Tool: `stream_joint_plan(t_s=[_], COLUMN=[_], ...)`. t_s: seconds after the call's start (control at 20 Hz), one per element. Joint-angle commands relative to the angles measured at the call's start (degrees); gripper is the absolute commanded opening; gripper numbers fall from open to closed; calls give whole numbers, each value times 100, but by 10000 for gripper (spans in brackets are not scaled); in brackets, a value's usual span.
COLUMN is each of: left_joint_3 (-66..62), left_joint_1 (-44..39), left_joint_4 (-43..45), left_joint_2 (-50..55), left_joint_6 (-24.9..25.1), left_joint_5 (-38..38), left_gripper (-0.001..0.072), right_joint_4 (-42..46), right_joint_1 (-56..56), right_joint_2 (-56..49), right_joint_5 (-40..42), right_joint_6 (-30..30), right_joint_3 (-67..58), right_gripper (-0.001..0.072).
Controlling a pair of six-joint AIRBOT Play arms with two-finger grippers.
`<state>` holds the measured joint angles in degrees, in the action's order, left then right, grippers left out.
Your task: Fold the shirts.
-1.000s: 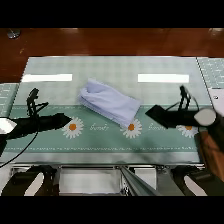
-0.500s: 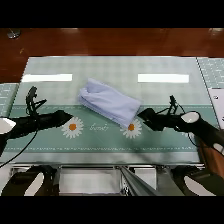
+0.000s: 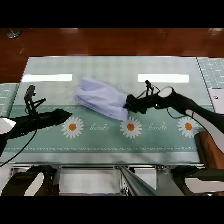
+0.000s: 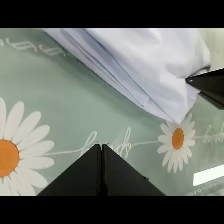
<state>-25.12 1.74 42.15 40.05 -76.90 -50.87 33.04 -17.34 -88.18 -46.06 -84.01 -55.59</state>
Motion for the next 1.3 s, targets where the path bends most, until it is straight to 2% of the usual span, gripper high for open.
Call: stream_joint_plan(t_s=[0.0,0.2,0.4,0.5,0.75,0.9,1.05,1.25], left_joint_3=[2,7,7,9,15,17,15,17], left_joint_1=[2,2,2,2,2,2,2,2], left_joint_4=[0,2,0,2,11,2,-28,-28], left_joint_2=[0,2,0,0,2,4,46,192], left_joint_6=[81,83,83,83,195,192,188,190], left_joint_5=[92,90,-101,-142,-120,-46,188,210], left_gripper=[41,41,41,41,41,41,41,41], right_joint_4=[831,1311,2636,2776,2747,3084,3526,5025], right_joint_1=[87,299,614,1038,2498,3576,4363,5082], right_joint_2=[-160,-39,-39,37,776,1093,1700,2828], right_joint_5=[-1034,-2284,-3289,-3926,-5012,-6046,-6041,-6039], right_joint_6=[-46,-361,-1543,-1746,-1784,-1801,-1700,-1451], right_joint_3=[-1679,-3934,-5624,-6065,-6155,-6131,-5772,-4524], right_gripper=[18,19,18,19,19,19,19,19])
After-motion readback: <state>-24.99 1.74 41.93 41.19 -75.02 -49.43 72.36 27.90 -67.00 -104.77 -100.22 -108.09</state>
